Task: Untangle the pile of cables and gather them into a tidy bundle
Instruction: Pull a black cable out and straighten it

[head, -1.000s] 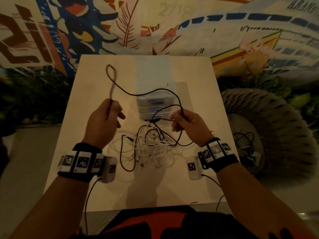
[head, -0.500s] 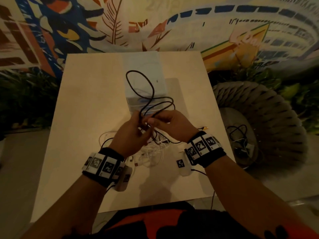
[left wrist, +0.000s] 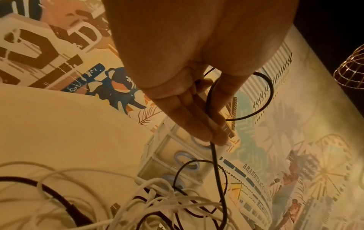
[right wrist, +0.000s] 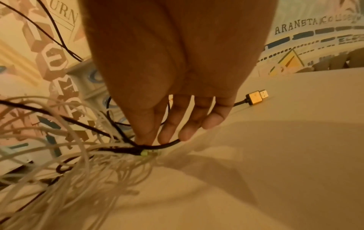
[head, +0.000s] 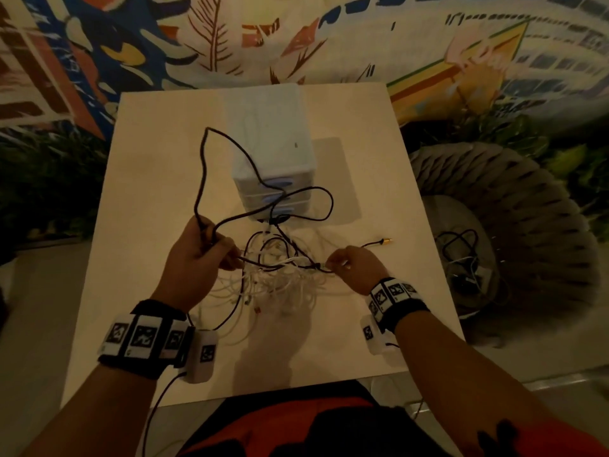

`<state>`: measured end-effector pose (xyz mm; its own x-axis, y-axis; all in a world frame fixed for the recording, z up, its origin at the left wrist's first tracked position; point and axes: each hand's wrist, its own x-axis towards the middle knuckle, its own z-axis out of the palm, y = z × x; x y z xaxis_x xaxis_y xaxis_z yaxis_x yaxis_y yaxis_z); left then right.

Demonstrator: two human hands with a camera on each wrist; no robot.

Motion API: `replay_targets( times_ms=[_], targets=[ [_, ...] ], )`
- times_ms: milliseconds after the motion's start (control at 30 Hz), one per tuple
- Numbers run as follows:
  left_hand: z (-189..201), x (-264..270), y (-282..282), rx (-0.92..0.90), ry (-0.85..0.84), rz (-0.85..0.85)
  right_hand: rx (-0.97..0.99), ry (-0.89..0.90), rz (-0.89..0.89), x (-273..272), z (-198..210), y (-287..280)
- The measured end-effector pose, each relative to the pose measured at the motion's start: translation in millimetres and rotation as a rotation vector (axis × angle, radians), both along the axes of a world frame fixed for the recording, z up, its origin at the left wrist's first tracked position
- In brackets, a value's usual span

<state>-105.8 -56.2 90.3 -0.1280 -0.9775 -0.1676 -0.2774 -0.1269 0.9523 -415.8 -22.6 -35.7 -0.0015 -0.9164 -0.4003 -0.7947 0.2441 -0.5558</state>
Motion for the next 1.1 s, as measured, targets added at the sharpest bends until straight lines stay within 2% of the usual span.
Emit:
replay_targets(
  times_ms=[100,200,300,367,433,567,633,733,900,1100],
  targets=[
    [7.6,1.6,0.3,-0.011,0.074,0.029,-0.123,-0.018,0.027,-3.1,3.5,-2.9],
    [11.4,1.6,-0.7,-0.006,0.126,0.028,-0.042,-0.092,0.176,3.9,9.4,-4.2],
    [10.9,-1.1,-0.6,0.014,0.153,0.041,-0.038,0.032,0.249,8.3,5.0,-8.2],
    [9.2,-0.5,-0.3,0.032,0.164,0.064,-0.010,-0.020,0.180,5.6,12.3,-11.8],
    [6.6,3.9,0.0,0.036,0.158,0.088,-0.034,-0.231,0.002,-2.3,29.6,-13.5],
    [0.5,19.1,-1.0,0.047,0.124,0.163,-0.326,-0.459,-0.498,-39.0,53.5,-18.4],
    [-0.9,25.0,-1.9,0.058,0.154,0.203,-0.438,-0.457,-0.641,-56.7,57.6,-19.4],
    [-1.0,31.8,-2.8,0.056,0.206,0.241,-0.533,-0.398,-0.761,-74.7,58.1,-12.6],
    [2.7,39.1,-2.9,0.035,0.222,0.253,-0.562,-0.380,-0.803,-92.3,41.5,5.7],
    [19.2,34.1,-3.4,-0.009,0.249,0.228,-0.310,-0.332,-0.566,-94.6,29.5,-3.0]
  ],
)
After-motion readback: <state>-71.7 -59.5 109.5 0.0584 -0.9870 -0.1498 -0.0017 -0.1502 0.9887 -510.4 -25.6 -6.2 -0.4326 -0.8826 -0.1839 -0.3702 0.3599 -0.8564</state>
